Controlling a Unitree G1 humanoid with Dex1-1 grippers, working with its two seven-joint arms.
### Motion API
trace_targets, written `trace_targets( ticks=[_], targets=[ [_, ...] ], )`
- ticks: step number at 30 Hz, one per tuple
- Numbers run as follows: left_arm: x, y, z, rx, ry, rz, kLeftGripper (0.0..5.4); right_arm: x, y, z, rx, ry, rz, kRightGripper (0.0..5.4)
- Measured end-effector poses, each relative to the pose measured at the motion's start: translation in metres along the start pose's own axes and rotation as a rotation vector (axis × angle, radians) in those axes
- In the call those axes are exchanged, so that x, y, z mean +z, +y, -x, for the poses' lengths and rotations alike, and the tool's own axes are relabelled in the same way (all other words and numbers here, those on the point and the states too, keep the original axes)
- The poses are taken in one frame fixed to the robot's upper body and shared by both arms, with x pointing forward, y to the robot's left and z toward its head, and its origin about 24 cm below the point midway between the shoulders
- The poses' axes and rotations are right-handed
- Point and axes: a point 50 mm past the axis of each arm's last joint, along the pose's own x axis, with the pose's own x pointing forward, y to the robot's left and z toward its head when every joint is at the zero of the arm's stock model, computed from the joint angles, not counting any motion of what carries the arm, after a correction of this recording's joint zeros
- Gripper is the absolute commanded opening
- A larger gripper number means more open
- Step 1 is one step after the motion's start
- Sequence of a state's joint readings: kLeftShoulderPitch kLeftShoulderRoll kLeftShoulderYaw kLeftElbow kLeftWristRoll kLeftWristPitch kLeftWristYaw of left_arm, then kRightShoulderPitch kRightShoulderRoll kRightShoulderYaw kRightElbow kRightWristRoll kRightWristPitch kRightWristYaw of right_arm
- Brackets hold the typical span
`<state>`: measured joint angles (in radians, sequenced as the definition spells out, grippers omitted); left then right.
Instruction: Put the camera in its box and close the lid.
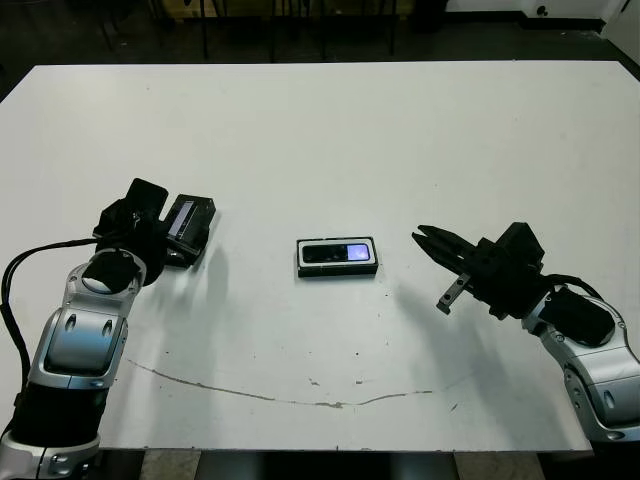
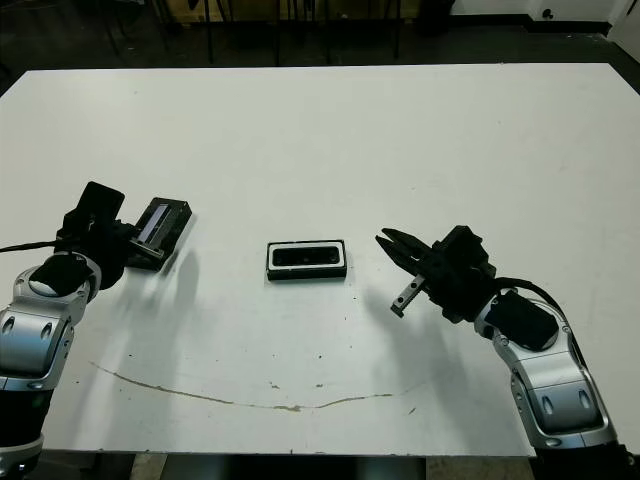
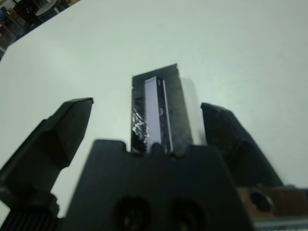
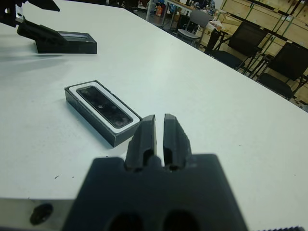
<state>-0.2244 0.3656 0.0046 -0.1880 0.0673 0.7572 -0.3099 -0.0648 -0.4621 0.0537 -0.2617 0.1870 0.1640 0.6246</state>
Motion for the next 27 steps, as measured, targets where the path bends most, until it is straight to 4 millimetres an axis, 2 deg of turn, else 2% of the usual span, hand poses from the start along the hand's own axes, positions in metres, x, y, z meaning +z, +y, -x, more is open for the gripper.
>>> trace_targets(
  ticks=[23,27],
  targets=[
    [-0.026,-0.003,0.002,-0.009,0.048,0.060,5.39,0.000,-0.001,0.001,0.004,-0.014,0.001,0.00],
    [-0.031,-0.001,0.002,-0.018,0.051,0.169,5.30,0.000,-0.002,0.002,-0.001,-0.014,0.009,0.00]
  ],
)
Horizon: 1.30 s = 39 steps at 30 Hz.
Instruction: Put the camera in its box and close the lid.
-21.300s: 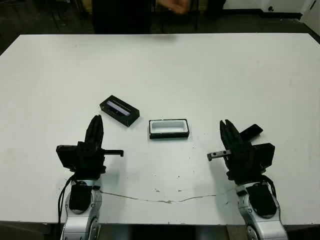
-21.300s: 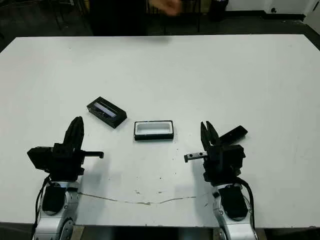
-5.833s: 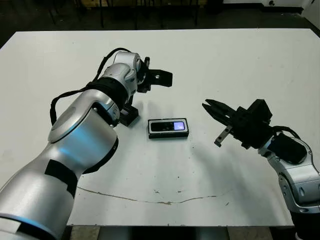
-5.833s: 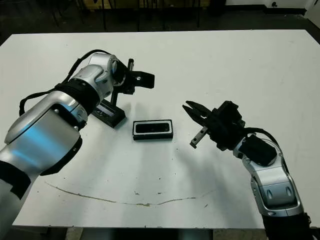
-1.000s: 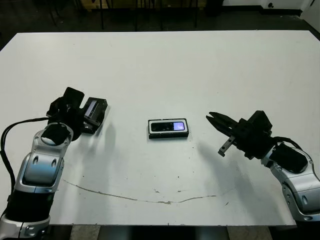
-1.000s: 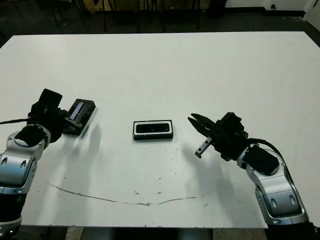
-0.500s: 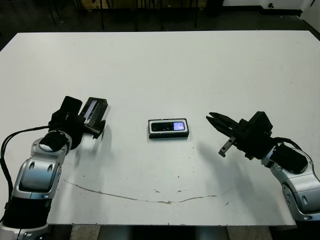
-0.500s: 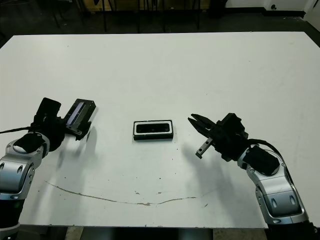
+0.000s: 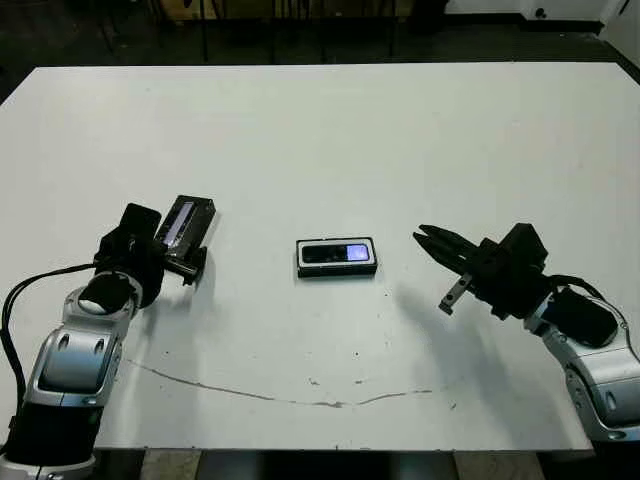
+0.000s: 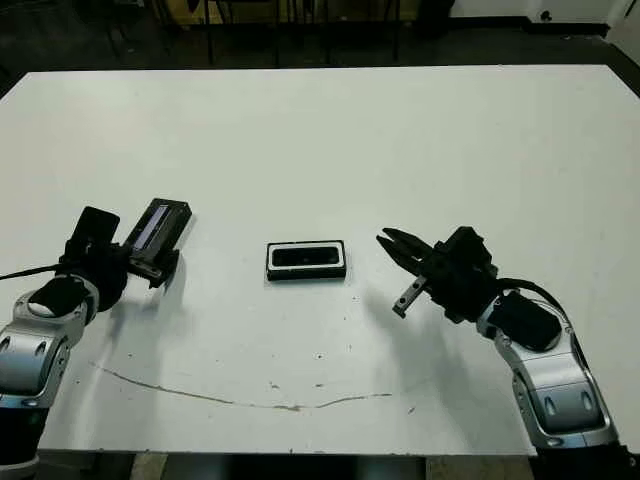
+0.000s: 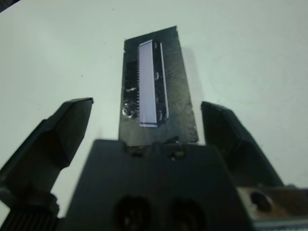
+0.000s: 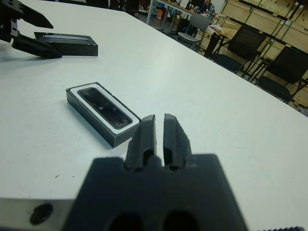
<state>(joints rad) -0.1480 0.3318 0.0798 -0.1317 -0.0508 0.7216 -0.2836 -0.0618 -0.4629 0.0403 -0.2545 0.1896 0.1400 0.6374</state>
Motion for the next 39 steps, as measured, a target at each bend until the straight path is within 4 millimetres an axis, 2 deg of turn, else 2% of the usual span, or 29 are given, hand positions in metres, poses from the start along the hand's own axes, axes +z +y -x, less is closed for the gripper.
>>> trace_targets(
  ticks=[5,13,15,29,34,39],
  targets=[
    [-0.007,-0.006,0.000,-0.005,-0.014,0.130,4.56,0.002,0.000,0.001,-0.003,-0.002,0.010,0.00],
    [-0.010,-0.012,0.001,-0.049,-0.051,0.150,2.99,0.003,-0.001,0.001,-0.016,0.003,0.025,0.00],
    [-0.010,-0.013,0.001,-0.062,-0.057,0.155,2.73,0.002,-0.001,0.001,-0.017,0.006,0.026,0.00],
    [-0.012,-0.014,0.005,-0.108,-0.094,0.085,2.71,-0.002,0.000,0.003,-0.019,0.020,0.013,0.00],
    [0.005,-0.007,0.012,-0.163,-0.227,-0.027,2.71,-0.004,0.000,0.004,-0.032,0.028,0.011,0.00],
    [0.037,0.007,0.013,-0.408,-0.376,-0.186,2.71,-0.008,-0.003,0.007,-0.062,0.031,0.002,0.00]
  ],
)
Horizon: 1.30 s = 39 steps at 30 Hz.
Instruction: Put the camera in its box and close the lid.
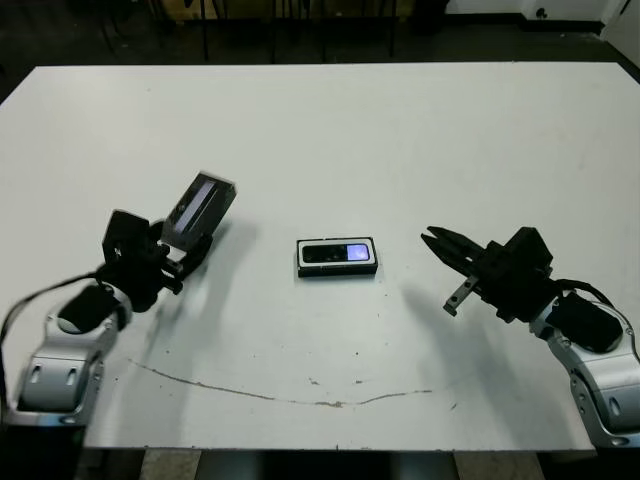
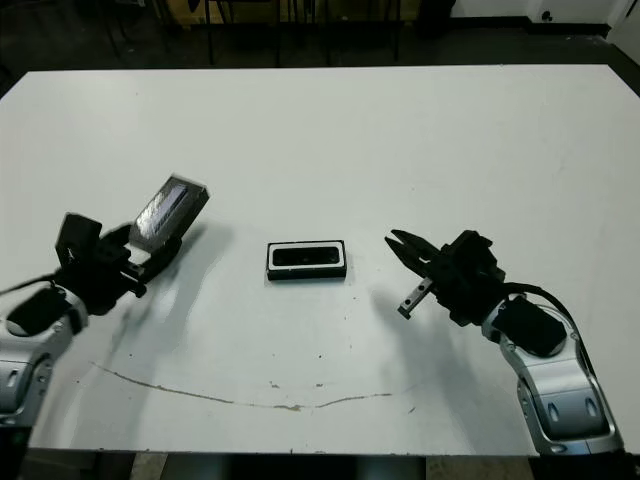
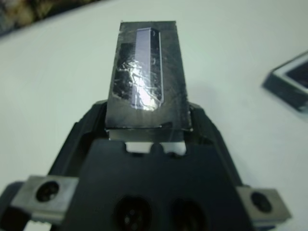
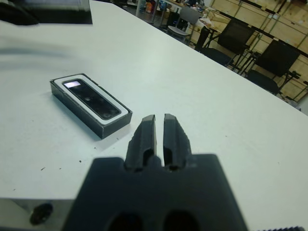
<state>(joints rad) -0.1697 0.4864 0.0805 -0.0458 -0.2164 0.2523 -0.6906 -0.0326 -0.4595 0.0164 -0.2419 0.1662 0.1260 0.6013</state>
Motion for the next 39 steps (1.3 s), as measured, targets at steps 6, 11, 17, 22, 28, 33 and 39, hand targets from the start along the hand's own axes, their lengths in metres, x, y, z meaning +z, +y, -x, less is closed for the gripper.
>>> trace_targets(
  ticks=[6,11,17,22,28,33,39],
  targets=[
    [0.031,0.009,-0.018,-0.315,-0.053,-0.069,2.71,-0.006,-0.002,0.001,-0.019,-0.004,-0.039,0.00],
    [0.041,0.008,-0.037,-0.537,0.063,-0.084,2.71,-0.014,-0.006,0.001,-0.034,-0.011,-0.058,0.00],
    [0.039,0.011,-0.058,-0.696,0.173,-0.062,2.71,-0.016,-0.008,0.000,-0.043,-0.008,-0.056,0.00],
    [0.033,0.002,-0.073,-0.776,0.153,-0.001,2.71,-0.020,-0.009,0.000,-0.046,0.006,-0.058,0.00],
    [0.025,-0.003,-0.084,-0.789,0.137,0.034,2.71,-0.020,-0.009,0.000,-0.048,0.010,-0.055,0.00],
    [0.019,-0.005,-0.091,-0.789,0.135,0.065,2.71,-0.019,-0.010,0.000,-0.049,0.006,-0.057,0.00],
    [0.014,-0.009,-0.095,-0.805,0.140,0.065,2.71,-0.019,-0.011,0.000,-0.053,0.014,-0.064,0.00]
  ],
)
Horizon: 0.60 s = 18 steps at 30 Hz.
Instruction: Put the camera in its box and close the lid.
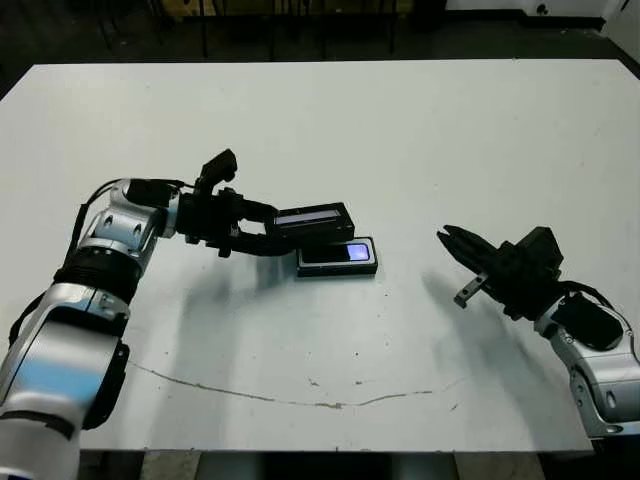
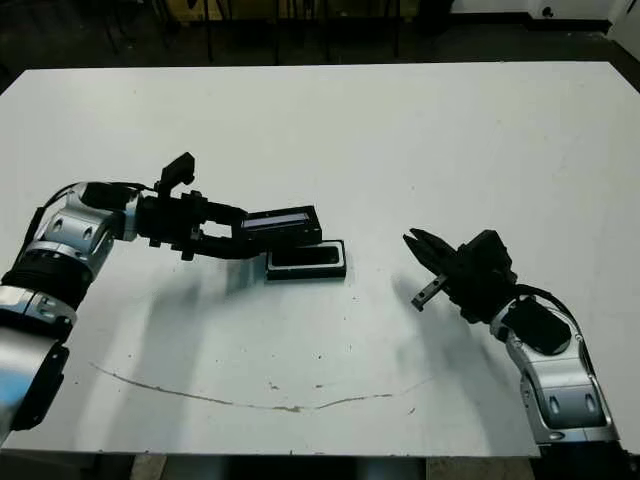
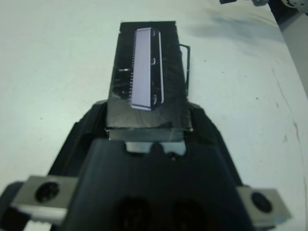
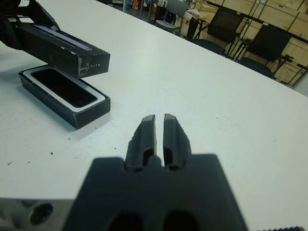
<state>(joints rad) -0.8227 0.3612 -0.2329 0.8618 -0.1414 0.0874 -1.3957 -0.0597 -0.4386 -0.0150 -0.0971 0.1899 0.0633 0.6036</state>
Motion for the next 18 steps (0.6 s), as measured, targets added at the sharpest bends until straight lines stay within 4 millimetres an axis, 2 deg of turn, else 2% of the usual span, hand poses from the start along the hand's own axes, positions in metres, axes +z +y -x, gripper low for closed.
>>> trace_targets(
  ticks=[4,18],
  targets=[
    [-0.0054,-0.0004,-0.0014,-0.021,0.018,0.022,2.71,-0.0005,-0.0002,0.0001,-0.001,0.009,-0.008,0.00],
    [-0.0035,-0.0030,-0.0051,-0.126,0.050,0.015,2.71,0.0012,-0.0004,0.0001,-0.003,0.014,0.015,0.00]
  ],
)
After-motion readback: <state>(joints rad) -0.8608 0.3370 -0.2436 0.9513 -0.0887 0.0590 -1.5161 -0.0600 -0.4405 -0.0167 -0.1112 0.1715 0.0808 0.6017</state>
